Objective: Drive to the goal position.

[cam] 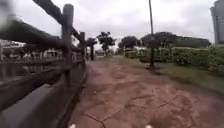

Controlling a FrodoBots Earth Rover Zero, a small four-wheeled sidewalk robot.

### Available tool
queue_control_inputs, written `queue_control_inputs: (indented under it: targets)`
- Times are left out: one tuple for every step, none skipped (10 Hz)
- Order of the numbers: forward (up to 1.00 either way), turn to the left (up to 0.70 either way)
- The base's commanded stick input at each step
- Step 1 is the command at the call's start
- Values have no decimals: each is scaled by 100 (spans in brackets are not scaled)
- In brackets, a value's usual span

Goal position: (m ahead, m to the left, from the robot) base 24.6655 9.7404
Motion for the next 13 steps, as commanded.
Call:
queue_control_inputs:
  targets:
    - [85, 1]
    - [85, 1]
    - [85, 1]
    - [85, 1]
    - [85, 1]
    - [85, 1]
    - [85, 1]
    - [85, 1]
    - [85, 1]
    - [85, 1]
    - [85, 1]
    - [85, 1]
    - [85, 1]
